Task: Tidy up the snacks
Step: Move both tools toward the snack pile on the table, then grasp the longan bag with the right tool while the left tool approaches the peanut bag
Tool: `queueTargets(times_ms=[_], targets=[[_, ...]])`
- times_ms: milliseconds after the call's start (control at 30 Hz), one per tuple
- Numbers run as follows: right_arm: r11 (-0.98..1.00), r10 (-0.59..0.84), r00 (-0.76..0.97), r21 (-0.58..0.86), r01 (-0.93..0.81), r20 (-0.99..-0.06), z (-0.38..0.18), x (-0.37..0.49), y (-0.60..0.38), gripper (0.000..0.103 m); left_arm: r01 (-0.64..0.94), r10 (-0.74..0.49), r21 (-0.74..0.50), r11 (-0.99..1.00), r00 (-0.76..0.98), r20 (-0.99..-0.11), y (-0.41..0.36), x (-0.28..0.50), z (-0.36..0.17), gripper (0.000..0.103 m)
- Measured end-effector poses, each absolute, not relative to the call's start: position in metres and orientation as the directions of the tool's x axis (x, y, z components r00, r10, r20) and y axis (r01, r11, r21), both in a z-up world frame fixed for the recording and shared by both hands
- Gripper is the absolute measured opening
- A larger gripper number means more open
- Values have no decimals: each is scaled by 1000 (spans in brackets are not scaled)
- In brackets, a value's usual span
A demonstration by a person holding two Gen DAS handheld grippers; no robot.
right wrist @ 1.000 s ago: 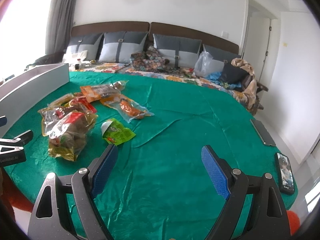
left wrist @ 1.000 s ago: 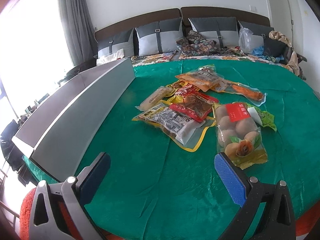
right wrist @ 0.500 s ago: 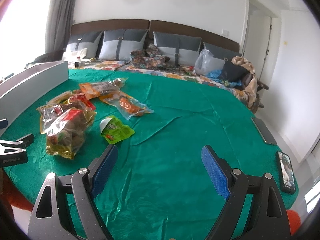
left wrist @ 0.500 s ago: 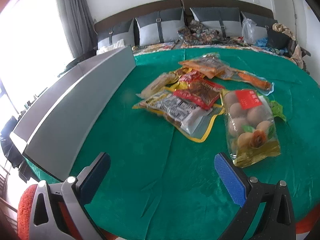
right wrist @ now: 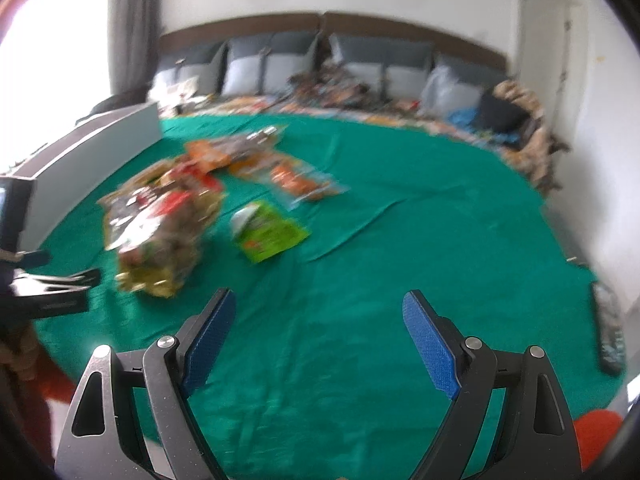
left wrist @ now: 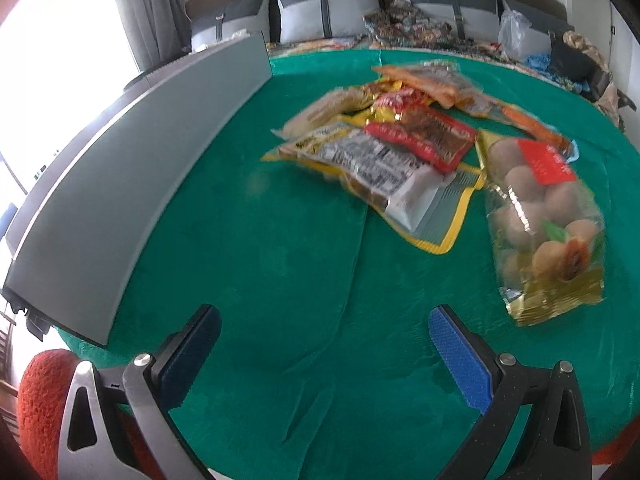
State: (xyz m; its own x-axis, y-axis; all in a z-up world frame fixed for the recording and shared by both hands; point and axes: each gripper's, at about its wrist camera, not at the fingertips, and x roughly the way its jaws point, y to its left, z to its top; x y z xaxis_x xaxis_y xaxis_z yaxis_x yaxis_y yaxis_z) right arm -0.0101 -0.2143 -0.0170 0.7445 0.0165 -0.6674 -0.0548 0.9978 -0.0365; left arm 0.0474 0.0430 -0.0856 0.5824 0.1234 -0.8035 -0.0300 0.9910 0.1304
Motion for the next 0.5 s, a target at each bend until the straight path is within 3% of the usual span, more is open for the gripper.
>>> queueTargets(times_ms=[100, 267, 333, 500], targets=[[983, 180, 673, 110, -145, -717, -19, 10, -199, 88, -28, 114, 119, 992, 578, -808, 46, 48, -86, 103], [941, 337, 571, 293, -171, -748, -16, 57, -168, 88, -25, 31, 21, 999, 559, -829, 60, 52, -91, 103], [937, 348, 536, 294, -187, -769, -16, 77, -147, 88, -42, 19, -4, 999, 553, -833, 67, 53, -92, 103], [973, 197, 449, 119, -196, -872, -39, 100, -111, 88, -11, 1, -6, 1000, 556, -831, 68, 53, -91, 103]])
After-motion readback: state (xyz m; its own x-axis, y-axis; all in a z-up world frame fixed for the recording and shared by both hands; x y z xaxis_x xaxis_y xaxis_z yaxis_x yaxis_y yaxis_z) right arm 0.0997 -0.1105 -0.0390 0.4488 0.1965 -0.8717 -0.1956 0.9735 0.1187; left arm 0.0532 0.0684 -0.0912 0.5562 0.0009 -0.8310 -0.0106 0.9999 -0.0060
